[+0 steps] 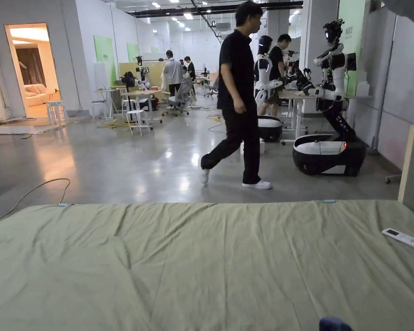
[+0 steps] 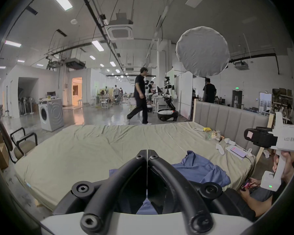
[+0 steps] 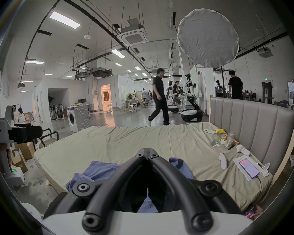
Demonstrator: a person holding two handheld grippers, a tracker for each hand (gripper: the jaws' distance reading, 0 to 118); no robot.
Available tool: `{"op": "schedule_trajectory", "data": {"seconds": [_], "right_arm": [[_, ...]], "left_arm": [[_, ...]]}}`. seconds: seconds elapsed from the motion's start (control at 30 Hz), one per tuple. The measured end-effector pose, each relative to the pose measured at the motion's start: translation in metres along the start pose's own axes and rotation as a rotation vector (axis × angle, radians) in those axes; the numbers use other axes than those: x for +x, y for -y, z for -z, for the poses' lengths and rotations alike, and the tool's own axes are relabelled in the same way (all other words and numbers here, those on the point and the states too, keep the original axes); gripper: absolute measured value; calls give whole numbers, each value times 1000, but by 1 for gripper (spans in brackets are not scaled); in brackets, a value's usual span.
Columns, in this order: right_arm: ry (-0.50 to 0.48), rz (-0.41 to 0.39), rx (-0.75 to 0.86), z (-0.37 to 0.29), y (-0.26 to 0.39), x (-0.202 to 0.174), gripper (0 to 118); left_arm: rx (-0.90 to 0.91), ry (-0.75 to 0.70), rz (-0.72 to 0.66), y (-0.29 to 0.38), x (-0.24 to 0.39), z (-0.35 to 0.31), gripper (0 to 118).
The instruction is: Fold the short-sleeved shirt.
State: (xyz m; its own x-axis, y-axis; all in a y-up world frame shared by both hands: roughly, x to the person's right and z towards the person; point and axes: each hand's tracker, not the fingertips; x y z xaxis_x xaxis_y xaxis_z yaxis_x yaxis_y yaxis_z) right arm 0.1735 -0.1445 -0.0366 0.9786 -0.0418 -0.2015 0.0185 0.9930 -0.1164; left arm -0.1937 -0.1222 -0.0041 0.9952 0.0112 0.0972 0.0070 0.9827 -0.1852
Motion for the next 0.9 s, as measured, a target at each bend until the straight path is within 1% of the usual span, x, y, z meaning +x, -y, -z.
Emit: {"op": "schedule_trajectory", "data": {"seconds": [0.07, 0.17, 0.2, 0.23, 0.27, 0.3, 0.33, 0.37, 0.4, 0.43, 0.47, 0.53, 0.57, 0.67, 0.7, 0.73, 0.77, 0.8, 0.83, 0.9], "right_arm": [[1, 7, -18, 5, 4, 1, 0], [-5, 36, -61, 17, 15, 5, 0], [-3, 68, -106, 22, 22, 7, 0], [-2, 62, -106, 25, 27, 10, 0], [-7, 74, -130, 29, 33, 12, 0], [-6, 81, -151, 34, 38, 14, 0], [1, 82, -167, 38, 43, 16, 0], [11, 86, -188, 41, 46, 16, 0], [15, 93, -203, 44, 50, 17, 0], [13, 98, -211, 45, 53, 18, 0], [10, 97, -212, 44, 57, 20, 0], [28, 93, -243, 46, 60, 21, 0], [47, 93, -274, 48, 64, 23, 0], [85, 116, -309, 49, 69, 32, 0], [93, 123, -310, 48, 70, 35, 0], [103, 128, -312, 47, 70, 38, 0], [119, 134, -316, 46, 71, 40, 0], [133, 145, -324, 45, 72, 44, 0], [139, 154, -330, 46, 74, 46, 0], [149, 174, -357, 49, 79, 52, 0]], "left_arm": [[-52, -21, -46, 2, -9, 13, 0], [-131, -41, -60, 10, -27, 51, 0], [-174, -42, -73, 14, -36, 69, 0], [-236, -26, -93, 20, -45, 89, 1], [-266, -3, -122, 26, -54, 109, 4], [-317, 32, -177, 35, -68, 137, 14], [-363, 48, -231, 43, -79, 161, 29], [-413, 81, -322, 51, -93, 188, 41], [-454, 86, -379, 59, -103, 214, 55], [-482, 78, -369, 65, -109, 237, 68], [-514, 85, -352, 72, -117, 263, 69], [-593, -16, -315, 84, -129, 313, 70], [-642, -59, -274, 93, -135, 338, 70], [-709, -95, -295, 121, -155, 388, 69], [-745, -133, -293, 130, -158, 401, 68], [-780, -156, -290, 139, -160, 412, 62], [-802, -171, -272, 146, -160, 418, 48], [-833, -168, -229, 154, -156, 422, 31], [-854, -169, -198, 159, -152, 425, 28], [-815, -169, -182, 159, -145, 423, 24]]}}
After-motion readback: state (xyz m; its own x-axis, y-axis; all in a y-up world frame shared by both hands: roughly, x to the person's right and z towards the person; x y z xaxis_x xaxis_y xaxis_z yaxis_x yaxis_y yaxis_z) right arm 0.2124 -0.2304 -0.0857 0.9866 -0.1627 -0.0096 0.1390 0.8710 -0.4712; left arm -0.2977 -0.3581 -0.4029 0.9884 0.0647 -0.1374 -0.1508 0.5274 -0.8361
